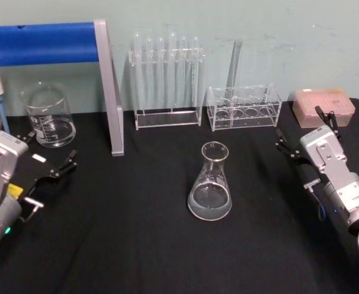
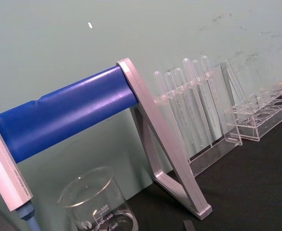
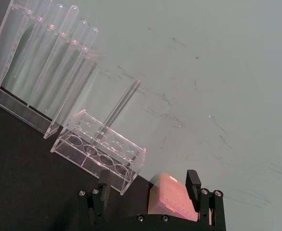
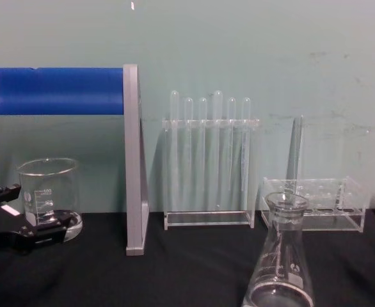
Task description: Grasp the erlenmeyer flask with one hand, shake it three times, then place it back.
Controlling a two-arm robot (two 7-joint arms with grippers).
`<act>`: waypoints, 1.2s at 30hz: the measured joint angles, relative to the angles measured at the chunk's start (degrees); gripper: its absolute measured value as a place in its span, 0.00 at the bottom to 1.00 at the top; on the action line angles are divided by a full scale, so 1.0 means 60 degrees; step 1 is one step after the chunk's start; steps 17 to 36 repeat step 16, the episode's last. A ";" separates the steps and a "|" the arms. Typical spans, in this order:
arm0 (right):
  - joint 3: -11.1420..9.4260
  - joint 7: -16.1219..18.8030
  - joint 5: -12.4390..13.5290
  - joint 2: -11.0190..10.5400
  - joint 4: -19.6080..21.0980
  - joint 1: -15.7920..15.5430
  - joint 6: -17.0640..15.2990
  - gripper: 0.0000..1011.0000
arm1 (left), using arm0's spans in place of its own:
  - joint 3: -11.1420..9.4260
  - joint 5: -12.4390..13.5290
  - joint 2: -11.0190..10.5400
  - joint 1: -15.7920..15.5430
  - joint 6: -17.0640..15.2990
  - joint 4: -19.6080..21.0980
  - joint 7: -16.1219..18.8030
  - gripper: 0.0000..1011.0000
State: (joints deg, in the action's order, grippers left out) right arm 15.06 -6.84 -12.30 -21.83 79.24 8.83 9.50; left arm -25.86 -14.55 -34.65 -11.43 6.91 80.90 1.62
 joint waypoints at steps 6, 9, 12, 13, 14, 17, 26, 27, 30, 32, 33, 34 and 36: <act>0.0000 0.0000 0.0000 -0.0001 0.0000 0.0000 0.0001 0.99 | 0.0000 0.0000 0.0000 0.0000 0.0000 0.0000 0.0000 0.99; 0.0000 0.0000 0.0000 0.0000 0.0000 0.0000 0.0000 0.99 | 0.0000 0.0000 0.0000 0.0000 0.0000 0.0000 0.0001 0.99; 0.0000 0.0000 0.0000 0.0000 0.0000 0.0000 0.0000 0.99 | 0.0000 0.0000 0.0000 -0.0001 0.0000 0.0000 0.0000 0.99; 0.0000 0.0000 0.0000 0.0000 0.0000 0.0000 0.0000 0.99 | 0.0000 0.0000 0.0000 -0.0001 0.0000 0.0000 0.0000 0.99; 0.0000 0.0000 0.0000 0.0000 0.0000 0.0000 0.0000 0.99 | 0.0000 0.0000 0.0000 0.0000 0.0000 0.0000 0.0001 0.99; 0.0000 0.0000 0.0000 0.0000 0.0000 0.0000 0.0000 0.99 | 0.0000 0.0000 0.0000 0.0000 0.0000 0.0000 0.0000 0.99; 0.0000 0.0000 0.0000 0.0000 0.0000 0.0000 0.0000 0.99 | 0.0000 0.0000 0.0000 0.0000 0.0000 0.0000 0.0000 0.99; 0.0000 0.0000 0.0000 0.0000 0.0000 0.0000 0.0000 0.99 | 0.0000 0.0000 0.0000 0.0000 0.0000 0.0000 0.0000 0.99; 0.0000 0.0000 0.0000 0.0000 0.0000 0.0000 0.0000 0.99 | 0.0000 0.0000 0.0000 0.0000 0.0000 0.0000 0.0000 0.99; 0.0000 0.0000 0.0000 0.0000 0.0000 0.0000 0.0000 0.99 | 0.0000 0.0000 0.0000 0.0000 0.0000 0.0000 0.0000 0.99; 0.0000 0.0000 0.0000 0.0000 0.0000 0.0000 0.0000 0.99 | 0.0000 0.0000 0.0000 0.0000 0.0000 0.0000 0.0000 0.99; 0.0000 0.0000 0.0000 0.0000 0.0000 0.0000 0.0000 0.99 | 0.0000 0.0000 0.0000 0.0000 0.0000 0.0000 0.0000 0.99; 0.0000 0.0000 0.0000 0.0000 0.0000 0.0000 0.0000 0.99 | 0.0000 0.0000 0.0000 0.0000 0.0000 0.0000 0.0000 0.99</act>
